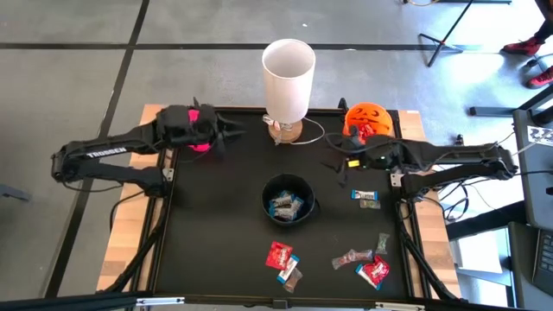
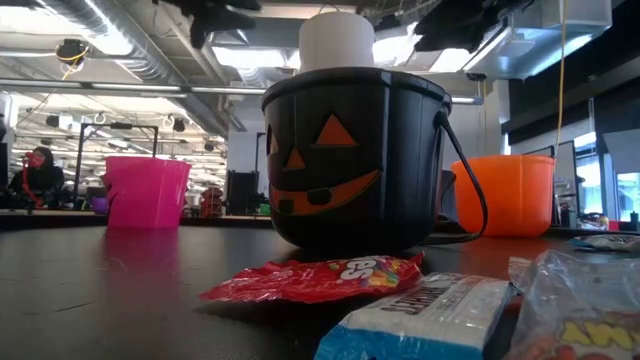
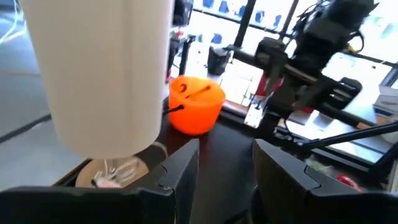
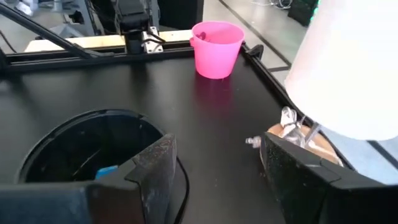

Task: Sort candy
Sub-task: Put the white chocolate into the black bucket

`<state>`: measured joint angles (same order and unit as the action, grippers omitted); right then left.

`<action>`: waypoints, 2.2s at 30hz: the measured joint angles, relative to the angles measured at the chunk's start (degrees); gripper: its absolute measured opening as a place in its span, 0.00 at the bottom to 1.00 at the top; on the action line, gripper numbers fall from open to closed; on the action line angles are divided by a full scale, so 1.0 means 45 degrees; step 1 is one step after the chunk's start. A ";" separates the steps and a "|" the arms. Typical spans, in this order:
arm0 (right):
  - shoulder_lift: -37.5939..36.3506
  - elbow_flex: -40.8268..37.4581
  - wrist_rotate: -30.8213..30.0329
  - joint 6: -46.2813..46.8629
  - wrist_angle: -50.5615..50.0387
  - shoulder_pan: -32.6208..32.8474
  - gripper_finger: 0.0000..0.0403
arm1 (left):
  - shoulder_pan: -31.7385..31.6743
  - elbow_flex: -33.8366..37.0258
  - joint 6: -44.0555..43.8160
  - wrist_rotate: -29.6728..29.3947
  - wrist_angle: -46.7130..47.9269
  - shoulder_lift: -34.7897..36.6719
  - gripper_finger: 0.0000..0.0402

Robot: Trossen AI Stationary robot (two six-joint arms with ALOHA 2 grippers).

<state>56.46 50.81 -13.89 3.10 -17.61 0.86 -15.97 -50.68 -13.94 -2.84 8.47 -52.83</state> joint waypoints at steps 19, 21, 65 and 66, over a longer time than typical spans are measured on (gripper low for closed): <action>0.0737 -0.0403 0.0049 0.3715 -0.7050 0.2233 0.58 | 0.3854 0.4504 -0.0776 -0.2684 -0.6731 -0.0585 0.36; 0.0992 -0.0944 0.0728 0.4253 -0.7234 0.2472 0.58 | 0.4003 0.4908 -0.1096 -0.3194 -0.7009 -0.0576 0.36; 0.1260 -0.5649 -0.0354 0.9484 -0.5877 0.2876 0.09 | 0.4173 0.5538 -0.2446 -0.4361 -0.7048 -0.0595 0.36; 0.1260 -0.5649 -0.0350 0.9288 -0.5868 0.2876 0.05 | 0.4173 0.5543 -0.2446 -0.4361 -0.7044 -0.0595 0.36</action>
<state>62.13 25.39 -15.47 44.90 -44.01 13.80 2.81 -25.74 -24.95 -22.46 -23.22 -55.51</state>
